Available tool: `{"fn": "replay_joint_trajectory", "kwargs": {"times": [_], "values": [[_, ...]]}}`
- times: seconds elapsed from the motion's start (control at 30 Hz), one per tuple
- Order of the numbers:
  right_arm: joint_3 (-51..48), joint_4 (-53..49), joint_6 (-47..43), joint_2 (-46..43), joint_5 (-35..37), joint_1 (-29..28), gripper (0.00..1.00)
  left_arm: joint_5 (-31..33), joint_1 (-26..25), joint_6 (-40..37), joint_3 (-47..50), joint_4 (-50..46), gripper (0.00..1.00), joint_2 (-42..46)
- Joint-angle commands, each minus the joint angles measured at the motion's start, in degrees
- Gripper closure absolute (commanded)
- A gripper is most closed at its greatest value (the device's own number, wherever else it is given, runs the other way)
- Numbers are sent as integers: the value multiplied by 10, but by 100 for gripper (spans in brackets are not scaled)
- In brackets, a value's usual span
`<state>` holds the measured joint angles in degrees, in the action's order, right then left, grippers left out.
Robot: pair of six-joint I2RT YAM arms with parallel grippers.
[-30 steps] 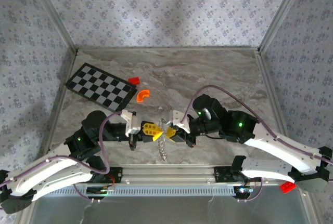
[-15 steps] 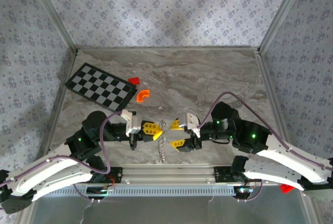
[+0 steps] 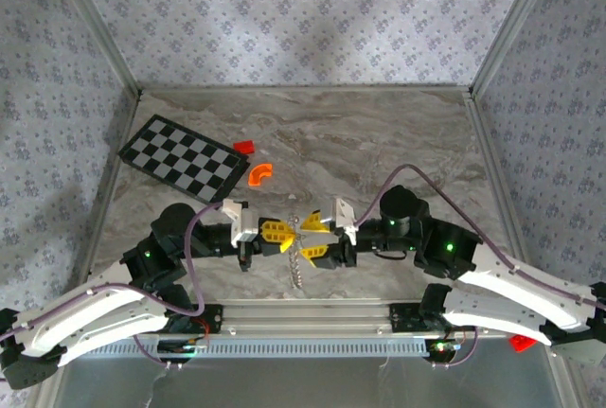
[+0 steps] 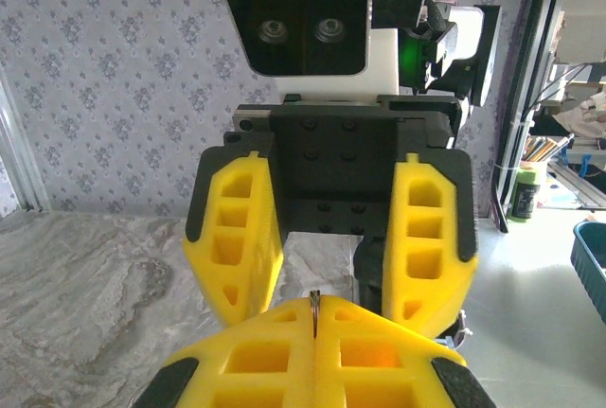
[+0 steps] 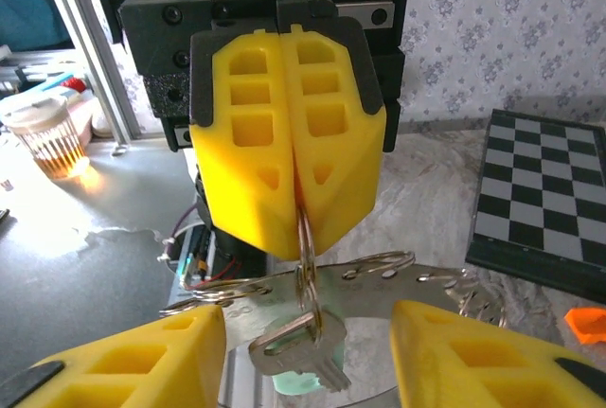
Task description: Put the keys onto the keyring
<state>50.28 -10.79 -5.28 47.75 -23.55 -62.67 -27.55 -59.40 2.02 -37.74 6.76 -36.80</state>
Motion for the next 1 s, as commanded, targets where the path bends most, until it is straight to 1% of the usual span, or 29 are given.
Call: {"fn": "replay_joint_trajectory", "kwargs": {"times": [0.0,0.1,0.27,0.43,0.5,0.6,0.77,0.97], "values": [[-2,14,11,5,1,-4,61,4,-5,-1,-6,45,100,6],[-3,9,12,6,3,-4,69,3,-4,-1,-7,44,100,8],[-6,-2,14,0,15,-3,73,-5,-4,-4,-7,47,100,11],[-18,-2,21,-5,24,-3,90,-8,-4,-5,-6,46,100,14],[-22,-3,22,-5,27,-3,94,-9,-5,-4,-6,48,100,15],[-26,-1,22,-3,23,-3,97,-3,-5,-4,-6,50,100,17],[-19,-7,19,11,14,-3,100,32,-5,2,5,74,100,23],[-6,-22,12,28,9,-8,99,28,-5,10,10,97,100,14]]}}
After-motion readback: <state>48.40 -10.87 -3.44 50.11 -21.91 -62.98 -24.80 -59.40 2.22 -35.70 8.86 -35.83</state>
